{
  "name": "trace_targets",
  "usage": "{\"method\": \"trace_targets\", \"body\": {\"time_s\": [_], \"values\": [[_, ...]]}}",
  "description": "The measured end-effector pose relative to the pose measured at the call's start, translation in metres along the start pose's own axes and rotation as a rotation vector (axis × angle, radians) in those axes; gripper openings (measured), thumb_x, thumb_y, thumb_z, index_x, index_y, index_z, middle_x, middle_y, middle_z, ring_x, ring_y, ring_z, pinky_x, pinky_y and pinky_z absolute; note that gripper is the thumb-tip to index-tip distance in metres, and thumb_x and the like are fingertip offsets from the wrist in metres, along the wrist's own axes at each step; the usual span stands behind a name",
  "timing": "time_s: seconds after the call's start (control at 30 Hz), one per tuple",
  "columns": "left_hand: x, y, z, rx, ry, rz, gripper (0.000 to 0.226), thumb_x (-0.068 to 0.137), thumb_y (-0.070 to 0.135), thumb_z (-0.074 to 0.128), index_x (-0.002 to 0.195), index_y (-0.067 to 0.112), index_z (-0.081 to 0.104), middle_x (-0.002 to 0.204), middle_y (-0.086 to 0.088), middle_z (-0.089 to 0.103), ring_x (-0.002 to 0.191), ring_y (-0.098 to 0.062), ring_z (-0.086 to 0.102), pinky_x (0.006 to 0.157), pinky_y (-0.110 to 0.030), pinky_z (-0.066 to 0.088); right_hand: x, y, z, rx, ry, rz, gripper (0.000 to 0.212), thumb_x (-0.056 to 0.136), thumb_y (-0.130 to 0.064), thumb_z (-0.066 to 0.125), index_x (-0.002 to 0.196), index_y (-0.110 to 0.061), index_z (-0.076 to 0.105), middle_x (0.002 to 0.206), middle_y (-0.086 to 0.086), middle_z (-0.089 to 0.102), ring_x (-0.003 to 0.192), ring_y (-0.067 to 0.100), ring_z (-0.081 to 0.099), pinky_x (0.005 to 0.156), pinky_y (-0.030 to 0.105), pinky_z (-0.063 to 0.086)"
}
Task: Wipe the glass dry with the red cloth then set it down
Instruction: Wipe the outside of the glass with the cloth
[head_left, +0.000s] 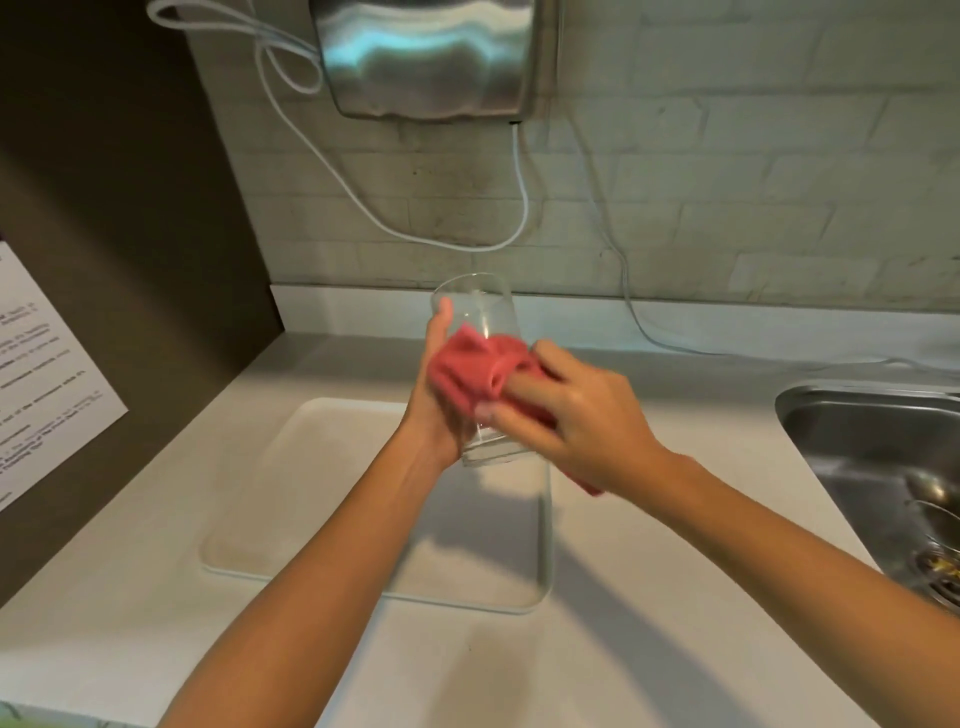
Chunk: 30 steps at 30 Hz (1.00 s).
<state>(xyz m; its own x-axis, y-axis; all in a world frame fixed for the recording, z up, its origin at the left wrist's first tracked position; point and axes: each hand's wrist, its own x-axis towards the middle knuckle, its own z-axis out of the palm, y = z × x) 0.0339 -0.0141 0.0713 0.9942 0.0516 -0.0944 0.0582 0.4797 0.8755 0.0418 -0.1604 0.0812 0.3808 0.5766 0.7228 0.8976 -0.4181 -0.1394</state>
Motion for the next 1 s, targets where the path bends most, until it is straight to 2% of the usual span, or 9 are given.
{"method": "trace_targets", "body": {"time_s": [0.1, 0.2, 0.3, 0.43, 0.53, 0.67, 0.77, 0.87, 1.0], "values": [[0.001, -0.001, -0.006, -0.015, 0.027, -0.039, 0.078, 0.076, 0.078, 0.041, 0.104, 0.008, 0.061, 0.077, -0.010, 0.068, 0.066, -0.024, 0.067, 0.062, -0.034, 0.056, -0.012, 0.009, 0.000, -0.025, -0.071, -0.113, 0.023, 0.084, -0.050, 0.052, 0.081, -0.029, 0.061, 0.085, -0.008, 0.042, 0.060, 0.010, 0.043, 0.041, 0.023, 0.030], [-0.001, -0.005, 0.001, 0.033, 0.063, 0.013, 0.070, 0.078, 0.074, 0.041, 0.095, 0.012, 0.068, 0.081, -0.011, 0.069, 0.070, -0.025, 0.065, 0.065, -0.036, 0.052, 0.015, 0.018, -0.005, 0.054, 0.043, 0.159, 0.032, 0.083, -0.055, 0.045, 0.093, -0.033, 0.066, 0.080, -0.007, 0.046, 0.065, 0.018, 0.055, 0.049, 0.024, 0.038], [-0.001, -0.005, 0.003, -0.014, 0.095, 0.012, 0.076, 0.074, 0.076, 0.045, 0.113, 0.013, 0.065, 0.097, -0.015, 0.066, 0.083, -0.030, 0.064, 0.071, -0.040, 0.050, 0.028, 0.018, -0.005, 0.052, 0.085, 0.246, 0.038, 0.084, -0.056, 0.042, 0.110, -0.037, 0.062, 0.084, -0.007, 0.048, 0.071, 0.017, 0.055, 0.053, 0.025, 0.036], [0.000, -0.002, -0.010, -0.079, 0.021, 0.031, 0.070, 0.080, 0.073, 0.039, 0.087, 0.011, 0.071, 0.089, -0.015, 0.069, 0.078, -0.027, 0.066, 0.076, -0.041, 0.053, -0.008, 0.004, -0.001, 0.045, -0.022, -0.029, 0.032, 0.085, -0.051, 0.047, 0.093, -0.028, 0.067, 0.080, 0.000, 0.054, 0.060, 0.018, 0.053, 0.045, 0.030, 0.045], [-0.001, -0.006, -0.010, -0.025, 0.010, 0.026, 0.069, 0.082, 0.073, 0.035, 0.079, 0.017, 0.076, 0.084, -0.011, 0.072, 0.070, -0.025, 0.068, 0.065, -0.037, 0.055, -0.005, 0.012, -0.002, 0.049, -0.043, 0.036, 0.038, 0.084, -0.057, 0.043, 0.088, -0.028, 0.068, 0.078, -0.004, 0.051, 0.062, 0.018, 0.054, 0.048, 0.030, 0.043], [-0.003, -0.010, -0.002, -0.042, -0.004, 0.025, 0.082, 0.068, 0.075, 0.053, 0.116, 0.009, 0.062, 0.104, -0.015, 0.060, 0.089, -0.033, 0.060, 0.079, -0.045, 0.047, 0.029, 0.019, -0.003, 0.125, 0.091, 0.280, 0.033, 0.088, -0.052, 0.046, 0.116, -0.039, 0.058, 0.088, -0.004, 0.054, 0.075, 0.014, 0.054, 0.061, 0.029, 0.040], [0.002, -0.009, -0.004, -0.092, -0.024, 0.098, 0.056, 0.074, 0.063, 0.055, 0.098, 0.014, 0.065, 0.087, -0.009, 0.061, 0.083, -0.025, 0.059, 0.075, -0.039, 0.049, 0.019, 0.007, -0.002, 0.160, 0.074, 0.164, 0.035, 0.085, -0.050, 0.048, 0.115, -0.035, 0.060, 0.096, -0.003, 0.056, 0.078, 0.017, 0.058, 0.064, 0.033, 0.049], [0.003, -0.007, -0.008, -0.145, -0.062, 0.081, 0.059, 0.070, 0.064, 0.055, 0.099, 0.012, 0.061, 0.085, -0.011, 0.069, 0.078, -0.025, 0.066, 0.077, -0.041, 0.051, -0.004, 0.002, 0.005, 0.083, -0.009, -0.042, 0.025, 0.083, -0.049, 0.052, 0.098, -0.031, 0.063, 0.088, -0.005, 0.050, 0.066, 0.014, 0.050, 0.048, 0.028, 0.043], [0.003, -0.009, -0.005, -0.033, 0.048, 0.142, 0.056, 0.078, 0.062, 0.047, 0.093, 0.013, 0.071, 0.097, -0.013, 0.065, 0.085, -0.025, 0.064, 0.073, -0.038, 0.054, 0.012, 0.008, 0.009, 0.133, 0.129, 0.166, 0.036, 0.084, -0.048, 0.051, 0.107, -0.025, 0.066, 0.102, 0.008, 0.048, 0.093, 0.021, 0.045, 0.072, 0.028, 0.042]]}}
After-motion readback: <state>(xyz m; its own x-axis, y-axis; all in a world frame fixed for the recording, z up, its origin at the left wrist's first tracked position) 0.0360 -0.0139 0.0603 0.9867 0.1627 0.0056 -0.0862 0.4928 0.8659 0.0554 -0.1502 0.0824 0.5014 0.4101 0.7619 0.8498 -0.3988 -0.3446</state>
